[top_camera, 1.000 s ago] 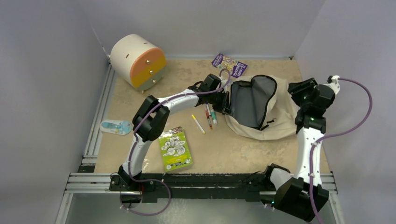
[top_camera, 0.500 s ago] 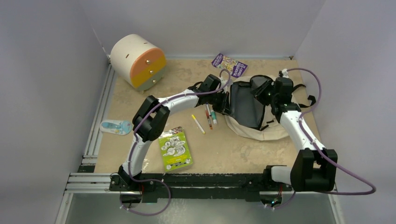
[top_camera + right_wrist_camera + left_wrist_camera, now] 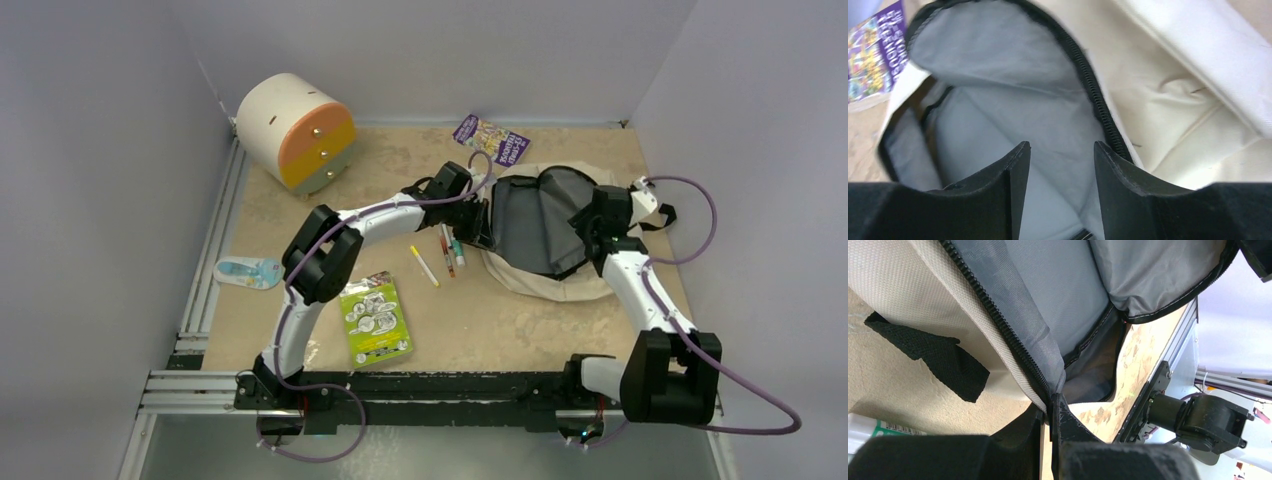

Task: Pack the student bag
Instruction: Adjust the student bag at the center of the board, then pick up the book from the center of the board.

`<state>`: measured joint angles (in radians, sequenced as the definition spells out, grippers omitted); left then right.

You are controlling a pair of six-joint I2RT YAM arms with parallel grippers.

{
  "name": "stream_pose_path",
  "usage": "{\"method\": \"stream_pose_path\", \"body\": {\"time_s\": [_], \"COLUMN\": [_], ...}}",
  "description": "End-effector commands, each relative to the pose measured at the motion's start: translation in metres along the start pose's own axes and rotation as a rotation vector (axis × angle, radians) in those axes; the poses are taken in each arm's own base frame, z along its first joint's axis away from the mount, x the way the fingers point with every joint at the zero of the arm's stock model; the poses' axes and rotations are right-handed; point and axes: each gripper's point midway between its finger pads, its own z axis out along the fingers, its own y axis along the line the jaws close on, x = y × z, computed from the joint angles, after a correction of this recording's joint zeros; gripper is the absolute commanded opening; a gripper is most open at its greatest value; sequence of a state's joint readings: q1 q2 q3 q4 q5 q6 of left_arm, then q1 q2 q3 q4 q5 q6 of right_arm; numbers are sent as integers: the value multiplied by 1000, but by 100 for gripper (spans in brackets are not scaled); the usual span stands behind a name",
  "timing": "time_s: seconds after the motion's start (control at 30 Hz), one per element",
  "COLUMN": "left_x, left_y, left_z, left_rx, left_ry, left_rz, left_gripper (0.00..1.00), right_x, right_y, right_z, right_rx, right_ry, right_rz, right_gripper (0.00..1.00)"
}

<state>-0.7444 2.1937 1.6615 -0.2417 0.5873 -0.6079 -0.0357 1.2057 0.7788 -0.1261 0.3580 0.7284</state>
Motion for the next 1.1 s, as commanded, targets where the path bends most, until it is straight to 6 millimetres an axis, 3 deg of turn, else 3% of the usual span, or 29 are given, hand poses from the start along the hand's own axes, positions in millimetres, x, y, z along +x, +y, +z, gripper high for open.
{"method": "stream_pose_path", "body": {"time_s": [0.0, 0.2, 0.33, 0.4, 0.53, 0.77, 0.97, 1.07], "left_x": [-16, -18, -19, -20, -27, -44, -48, -48], "left_y": [-24, -25, -28, -31, -45, -74, -77, -77], "left_z": [-22, -25, -29, -32, -43, -75, -84, -85], "left_rx": [26, 20, 23, 28, 46, 61, 40, 44], "left_ry": [-60, -67, -71, -79, -107, -189, -211, -207], "left_rz": [64, 69, 78, 83, 105, 173, 201, 198], "left_gripper": [0, 0, 13, 20, 30, 36, 38, 38], "right_x": [-7, 19, 40, 41, 15, -44, -58, -51], "right_y": [-31, -49, -53, -53, -39, 7, 48, 74], "right_z": [17, 46, 57, 58, 43, -2, -15, -13], "right_rx": [80, 61, 55, 49, -1, -168, -371, -508], "right_ry": [-39, 79, 154, 170, 110, 3, 1, 55], "right_rz": [27, 73, 70, 73, 77, 69, 24, 0], "right_gripper": [53, 54, 54, 55, 56, 57, 54, 47]}}
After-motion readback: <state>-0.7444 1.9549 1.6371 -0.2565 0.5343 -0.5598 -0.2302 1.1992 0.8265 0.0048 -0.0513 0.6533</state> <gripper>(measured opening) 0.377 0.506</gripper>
